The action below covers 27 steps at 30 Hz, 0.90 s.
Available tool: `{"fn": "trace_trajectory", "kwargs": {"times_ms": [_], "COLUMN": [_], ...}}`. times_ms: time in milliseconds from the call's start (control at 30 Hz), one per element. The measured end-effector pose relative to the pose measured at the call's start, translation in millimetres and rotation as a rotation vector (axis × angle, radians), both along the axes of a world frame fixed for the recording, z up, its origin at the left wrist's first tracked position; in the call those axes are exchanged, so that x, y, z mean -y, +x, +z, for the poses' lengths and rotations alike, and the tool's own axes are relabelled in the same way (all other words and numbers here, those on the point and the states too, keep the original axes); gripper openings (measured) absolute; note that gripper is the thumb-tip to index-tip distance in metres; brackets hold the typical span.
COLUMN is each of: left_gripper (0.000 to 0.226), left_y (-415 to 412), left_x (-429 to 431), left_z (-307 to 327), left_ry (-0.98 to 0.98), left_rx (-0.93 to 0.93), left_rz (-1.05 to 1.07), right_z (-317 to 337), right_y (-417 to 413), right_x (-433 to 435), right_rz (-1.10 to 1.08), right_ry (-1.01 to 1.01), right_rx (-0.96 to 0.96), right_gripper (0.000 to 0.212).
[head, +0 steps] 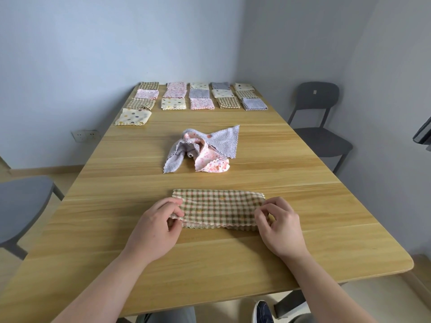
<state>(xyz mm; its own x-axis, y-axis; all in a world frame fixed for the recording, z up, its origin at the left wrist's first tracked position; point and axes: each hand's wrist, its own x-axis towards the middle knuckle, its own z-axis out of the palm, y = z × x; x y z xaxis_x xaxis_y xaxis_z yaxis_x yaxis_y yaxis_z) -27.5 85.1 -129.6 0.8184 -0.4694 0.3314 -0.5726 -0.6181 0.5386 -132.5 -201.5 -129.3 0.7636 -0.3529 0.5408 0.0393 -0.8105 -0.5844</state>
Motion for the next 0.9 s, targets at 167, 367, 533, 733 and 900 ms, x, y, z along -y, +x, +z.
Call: {"fn": "trace_trajectory", "kwargs": {"times_ms": [167,367,533,733,900], "left_gripper": [0.02,0.02,0.019,0.017,0.009], "left_y": [-0.8,-1.4,-1.1,-1.3,-0.7], "left_x": [-0.5,-0.7,-0.5,-1.2,1.6], "left_z": [0.6,0.4,-0.7,-1.6,-0.6], "left_ry": [0.005,0.031,0.043,0.059,0.053], "left_rx": [0.002,-0.011,-0.017,-0.019,0.11], "left_rz": [-0.002,-0.02,-0.021,-0.01,0.003], "right_z": [1.9,1.7,-1.1,-4.6,-7.0], "right_y": [0.1,1.5,2.3,4.0,5.1], "right_x": [-0.6,-0.5,0.5,0.4,1.2], "right_rz": [0.012,0.022,0.017,0.021,0.017], "right_ry": [-0.018,-0.016,-0.018,-0.043,-0.084], "right_rx": [-0.028,-0.059,-0.088,-0.126,-0.153], "right_gripper": [0.004,0.009,0.01,0.01,0.012]}}
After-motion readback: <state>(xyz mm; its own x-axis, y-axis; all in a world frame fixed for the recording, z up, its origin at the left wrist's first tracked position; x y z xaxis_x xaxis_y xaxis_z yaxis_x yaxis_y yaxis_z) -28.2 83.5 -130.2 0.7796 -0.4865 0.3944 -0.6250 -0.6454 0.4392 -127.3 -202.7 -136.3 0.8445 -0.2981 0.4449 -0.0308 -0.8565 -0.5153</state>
